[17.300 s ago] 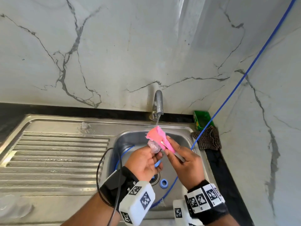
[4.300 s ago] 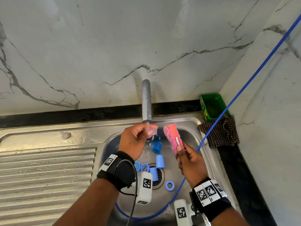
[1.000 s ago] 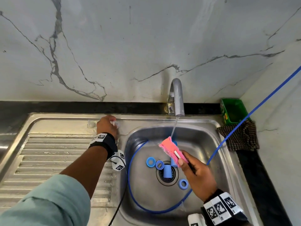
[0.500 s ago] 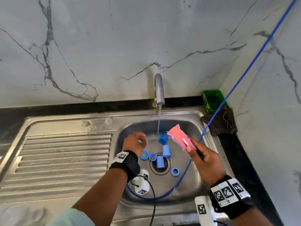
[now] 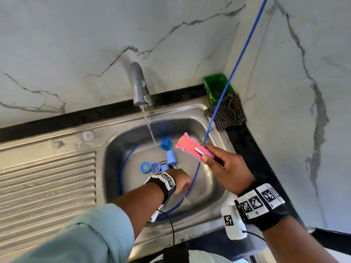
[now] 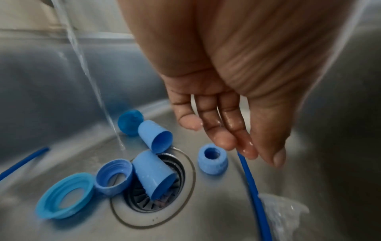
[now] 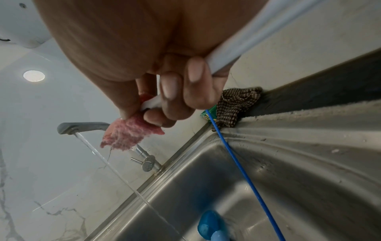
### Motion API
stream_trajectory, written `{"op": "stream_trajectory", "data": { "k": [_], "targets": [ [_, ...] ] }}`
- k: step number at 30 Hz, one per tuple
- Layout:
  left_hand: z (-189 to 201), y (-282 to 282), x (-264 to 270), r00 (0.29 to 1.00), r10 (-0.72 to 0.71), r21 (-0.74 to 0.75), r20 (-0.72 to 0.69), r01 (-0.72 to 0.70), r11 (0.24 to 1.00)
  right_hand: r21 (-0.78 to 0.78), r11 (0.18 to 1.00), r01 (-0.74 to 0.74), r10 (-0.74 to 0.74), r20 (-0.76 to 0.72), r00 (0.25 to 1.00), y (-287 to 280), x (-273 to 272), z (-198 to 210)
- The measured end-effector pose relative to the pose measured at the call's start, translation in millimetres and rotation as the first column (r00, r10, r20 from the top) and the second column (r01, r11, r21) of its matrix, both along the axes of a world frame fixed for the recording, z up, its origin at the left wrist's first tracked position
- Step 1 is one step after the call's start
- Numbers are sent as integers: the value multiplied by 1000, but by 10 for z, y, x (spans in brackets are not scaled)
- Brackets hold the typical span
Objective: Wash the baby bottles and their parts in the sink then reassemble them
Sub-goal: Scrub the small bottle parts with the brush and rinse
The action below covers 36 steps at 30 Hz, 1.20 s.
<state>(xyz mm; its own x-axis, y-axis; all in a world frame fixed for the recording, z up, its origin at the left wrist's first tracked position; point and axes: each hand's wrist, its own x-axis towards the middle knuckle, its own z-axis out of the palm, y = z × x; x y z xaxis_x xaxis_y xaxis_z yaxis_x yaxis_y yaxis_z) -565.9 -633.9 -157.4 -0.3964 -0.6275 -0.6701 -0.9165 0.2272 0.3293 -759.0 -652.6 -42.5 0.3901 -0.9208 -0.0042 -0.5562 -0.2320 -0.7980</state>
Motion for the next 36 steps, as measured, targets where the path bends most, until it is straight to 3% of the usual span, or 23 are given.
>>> {"op": "stream_trajectory", "data": {
  "k": [5, 8, 12, 16, 18, 20, 22, 23, 25, 26, 28, 30, 31, 33, 36],
  "targets": [
    [-309, 33, -258, 983, -147, 72, 107, 140, 987, 20, 1000, 14, -14, 6, 1000, -103, -41, -85],
    [-443, 74, -324, 980, -157, 87, 123, 147, 985, 29, 998, 46, -46, -1, 999, -201, -56, -148],
    [-533, 64, -245, 983, -177, 95, 47, 172, 980, 61, 995, 75, -77, 19, 997, -316, -36, -191],
    [-528, 26, -200, 998, 65, 181, 16, -67, 981, 81, 995, 61, -61, -2, 998, -392, 13, -240],
    [-548, 31, -104, 982, 189, 119, -17, -186, 975, 87, 994, 59, -59, 7, 998, -427, 57, -273],
    [-545, 32, 52, 972, 223, 39, -75, -221, 974, 89, 995, 50, -51, 11, 999, -456, 110, -279],
    [-516, 45, 237, 918, 376, 31, -122, -375, 926, 94, 995, 14, -18, 42, 999, -476, 182, -230],
    [-480, 42, 319, 860, 485, 39, -159, -486, 873, 95, 995, -9, 3, 67, 998, -478, 216, -187],
    [-396, 40, 478, 636, 727, 114, -260, -727, 677, 81, 996, -44, 35, 113, 993, -455, 275, -81],
    [-308, 33, 555, 455, 832, 200, -316, -826, 527, 75, 996, -54, 44, 131, 990, -441, 297, -30],
    [-180, 7, 680, -3, 928, 440, -372, -881, 174, 77, 994, -78, 64, 160, 985, -414, 323, 51],
    [-33, -9, 804, -391, 846, 607, -362, -788, -104, 69, 992, -106, 93, 163, 982, -376, 337, 116],
    [35, -18, 858, -526, 779, 667, -342, -719, -193, 67, 992, -111, 99, 161, 982, -355, 344, 152],
    [131, -48, 944, -676, 678, 758, -290, -595, -269, 52, 992, -119, 109, 168, 980, -308, 360, 221],
    [274, -82, 974, -743, 624, 832, -242, -489, -260, 40, 992, -124, 114, 195, 974, -218, 386, 314]
  ]
}}
